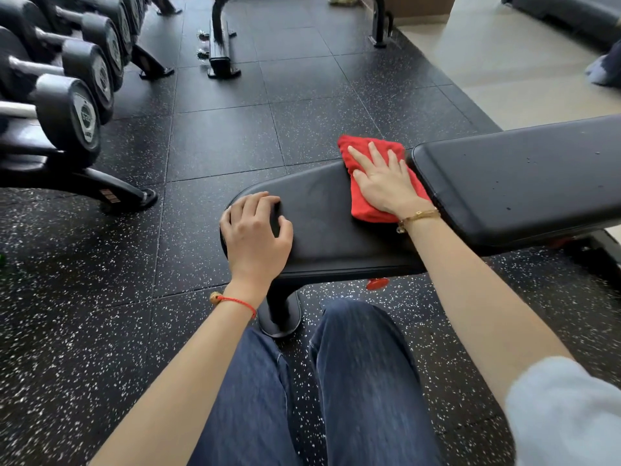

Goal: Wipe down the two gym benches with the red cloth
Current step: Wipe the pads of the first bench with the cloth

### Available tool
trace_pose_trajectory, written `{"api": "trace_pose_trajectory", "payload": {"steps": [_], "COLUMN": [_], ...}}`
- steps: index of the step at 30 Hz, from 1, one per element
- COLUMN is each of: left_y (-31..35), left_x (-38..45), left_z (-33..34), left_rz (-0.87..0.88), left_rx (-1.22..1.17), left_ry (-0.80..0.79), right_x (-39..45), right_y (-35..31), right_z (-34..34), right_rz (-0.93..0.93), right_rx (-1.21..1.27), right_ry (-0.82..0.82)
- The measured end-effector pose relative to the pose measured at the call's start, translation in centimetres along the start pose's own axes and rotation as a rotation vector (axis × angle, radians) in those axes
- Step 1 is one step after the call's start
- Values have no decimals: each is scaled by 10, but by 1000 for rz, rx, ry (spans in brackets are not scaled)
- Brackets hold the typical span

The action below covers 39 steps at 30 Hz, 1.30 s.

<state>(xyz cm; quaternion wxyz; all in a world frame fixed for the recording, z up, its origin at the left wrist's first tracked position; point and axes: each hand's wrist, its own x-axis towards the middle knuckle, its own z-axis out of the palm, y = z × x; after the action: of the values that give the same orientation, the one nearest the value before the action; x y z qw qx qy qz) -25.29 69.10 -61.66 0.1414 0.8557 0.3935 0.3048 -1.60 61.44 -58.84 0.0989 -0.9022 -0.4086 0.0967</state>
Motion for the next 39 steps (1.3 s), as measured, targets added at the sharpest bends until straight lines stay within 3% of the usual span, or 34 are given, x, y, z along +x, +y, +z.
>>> {"api": "trace_pose_trajectory", "payload": {"steps": [7,11,17,21,25,29,33,39], "left_y": [0,0,2,1,-2,-2,1,0], "left_x": [0,0,0,1,1,1,1,1], "left_z": [-2,-3,-3,-1,-2,-3,-2,-2], "left_rz": [-3,0,-10,-10,10,8,1,4], "left_rx": [-17,-14,-1,9,8,11,10,19], "left_ry": [-5,-6,-11,-4,-3,-3,-6,-15], "right_x": [-85,-93,-14,-35,-88,-67,-24,-81], "right_y": [3,17,-8,-44,-27,1,-20,-49], "right_z": [13,12,0,15,23,12,4,24], "right_rz": [-272,-235,-21,-218,-387,-274,-89,-305], "right_rx": [-44,-22,-38,-59,-34,-46,-69,-42], "right_ry": [66,99,44,39,80,66,47,67]}}
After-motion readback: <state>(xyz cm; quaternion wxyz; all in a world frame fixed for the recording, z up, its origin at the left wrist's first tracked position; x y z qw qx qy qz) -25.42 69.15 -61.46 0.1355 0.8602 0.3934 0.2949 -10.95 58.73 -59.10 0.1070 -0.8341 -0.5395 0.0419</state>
